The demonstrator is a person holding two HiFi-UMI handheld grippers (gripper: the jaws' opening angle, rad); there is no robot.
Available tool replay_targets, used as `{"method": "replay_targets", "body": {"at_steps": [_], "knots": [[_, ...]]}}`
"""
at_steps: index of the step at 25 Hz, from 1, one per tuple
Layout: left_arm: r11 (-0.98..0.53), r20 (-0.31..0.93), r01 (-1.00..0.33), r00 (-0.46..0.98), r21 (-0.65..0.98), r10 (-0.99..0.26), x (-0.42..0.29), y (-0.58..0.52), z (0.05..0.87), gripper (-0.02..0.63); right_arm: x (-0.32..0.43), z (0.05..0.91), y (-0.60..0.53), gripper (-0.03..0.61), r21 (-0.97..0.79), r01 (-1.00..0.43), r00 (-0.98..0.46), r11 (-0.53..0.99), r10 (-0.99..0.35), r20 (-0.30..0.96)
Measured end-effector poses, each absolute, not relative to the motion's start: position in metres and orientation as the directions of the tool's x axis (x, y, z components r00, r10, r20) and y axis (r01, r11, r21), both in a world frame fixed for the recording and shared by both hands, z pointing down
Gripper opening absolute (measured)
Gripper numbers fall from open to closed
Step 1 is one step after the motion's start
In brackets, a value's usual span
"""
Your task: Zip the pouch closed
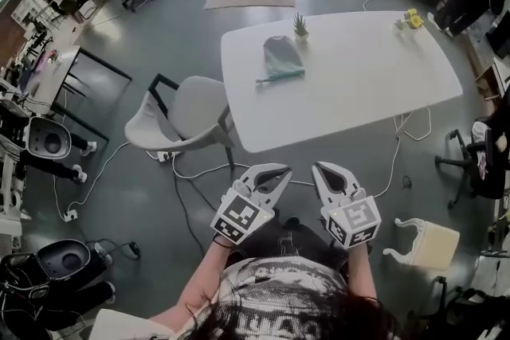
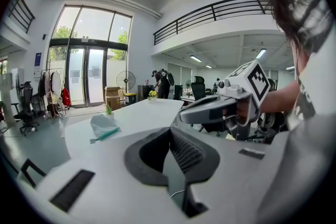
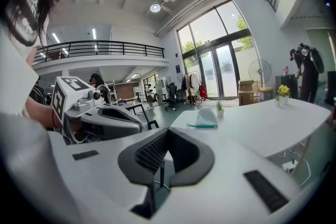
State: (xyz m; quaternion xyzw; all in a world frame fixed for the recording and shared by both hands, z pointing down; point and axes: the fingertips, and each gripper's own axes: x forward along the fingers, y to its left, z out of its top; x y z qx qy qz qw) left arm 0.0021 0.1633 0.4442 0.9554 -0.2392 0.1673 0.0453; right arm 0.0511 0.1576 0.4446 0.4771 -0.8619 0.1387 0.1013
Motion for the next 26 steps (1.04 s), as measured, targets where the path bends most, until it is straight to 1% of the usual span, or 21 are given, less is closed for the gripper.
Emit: {"method": "replay_targets", "body": {"at_steps": [15, 26], "knots": [[-0.886, 0.349, -0.463, 0.831, 0.001, -0.434, 0.002, 0.169, 0.444, 0.012, 0.043, 0.446, 0.162, -0.003, -0.132, -0.841, -0.538, 0.525, -0.781, 0.317], [-0.896, 0.356, -0.445, 0.837, -0.002, -0.416, 0.012, 0.172, 0.445, 0.012, 0.051, 0.446, 0.163, -0.004, -0.135, -0.842, -0.536, 0.522, -0.783, 0.317]]}}
